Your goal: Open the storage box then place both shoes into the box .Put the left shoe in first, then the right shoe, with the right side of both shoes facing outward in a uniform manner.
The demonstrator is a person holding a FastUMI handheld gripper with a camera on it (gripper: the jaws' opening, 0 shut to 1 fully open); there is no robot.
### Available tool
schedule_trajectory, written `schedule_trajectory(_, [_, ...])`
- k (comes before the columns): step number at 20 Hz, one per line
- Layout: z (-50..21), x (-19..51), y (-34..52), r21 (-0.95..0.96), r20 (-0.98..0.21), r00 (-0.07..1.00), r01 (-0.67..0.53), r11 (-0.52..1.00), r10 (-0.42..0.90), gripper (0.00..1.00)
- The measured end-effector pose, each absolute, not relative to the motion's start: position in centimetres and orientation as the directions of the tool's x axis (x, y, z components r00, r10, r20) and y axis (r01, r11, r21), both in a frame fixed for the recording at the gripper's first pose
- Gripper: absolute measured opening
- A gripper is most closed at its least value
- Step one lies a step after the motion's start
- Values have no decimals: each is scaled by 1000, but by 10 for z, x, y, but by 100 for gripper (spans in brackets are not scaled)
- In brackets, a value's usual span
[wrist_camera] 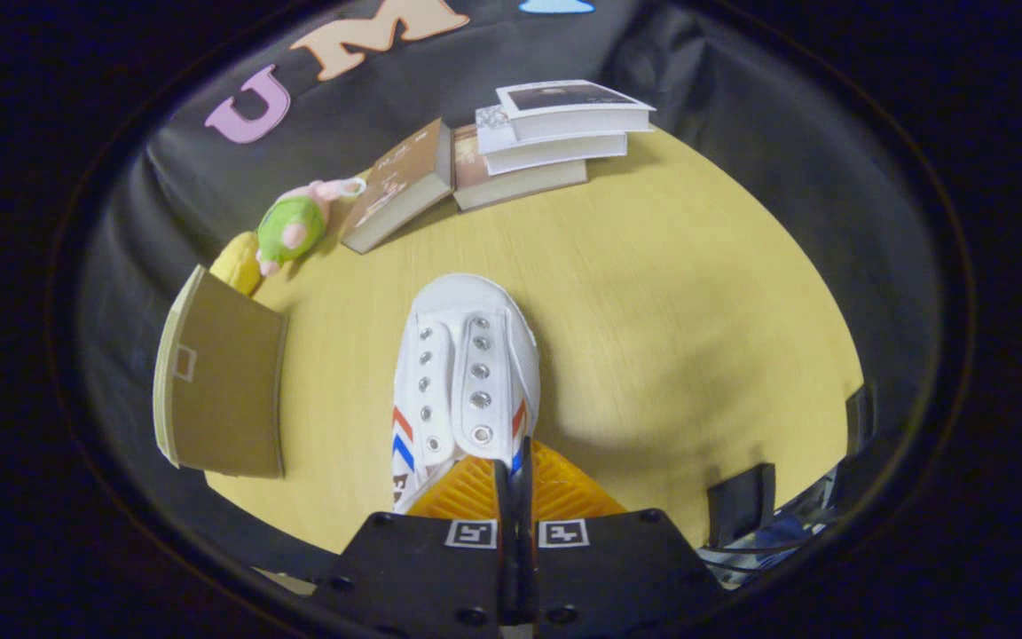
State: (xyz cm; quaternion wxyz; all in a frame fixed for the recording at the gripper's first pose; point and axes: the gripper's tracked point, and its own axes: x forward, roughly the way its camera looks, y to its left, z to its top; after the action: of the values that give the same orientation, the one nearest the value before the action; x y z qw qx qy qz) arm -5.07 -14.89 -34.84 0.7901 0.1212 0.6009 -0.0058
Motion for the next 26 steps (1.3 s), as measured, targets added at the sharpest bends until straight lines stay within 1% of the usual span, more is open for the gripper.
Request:
schedule_trajectory(2, [-339,-50,-138,202,-948,281,177,963,148,3])
schedule_trajectory(6, [-309,-38,-113,199,-940,308,141,970,148,3])
schedule_trajectory(10, [-275,-21,-69,275,-911,353,131,953,214,3])
schedule_trajectory(16, [-241,-3,-17,267,-892,391,50,962,227,3])
schedule_trajectory(26, [-212,16,95,344,-849,416,-31,938,325,3])
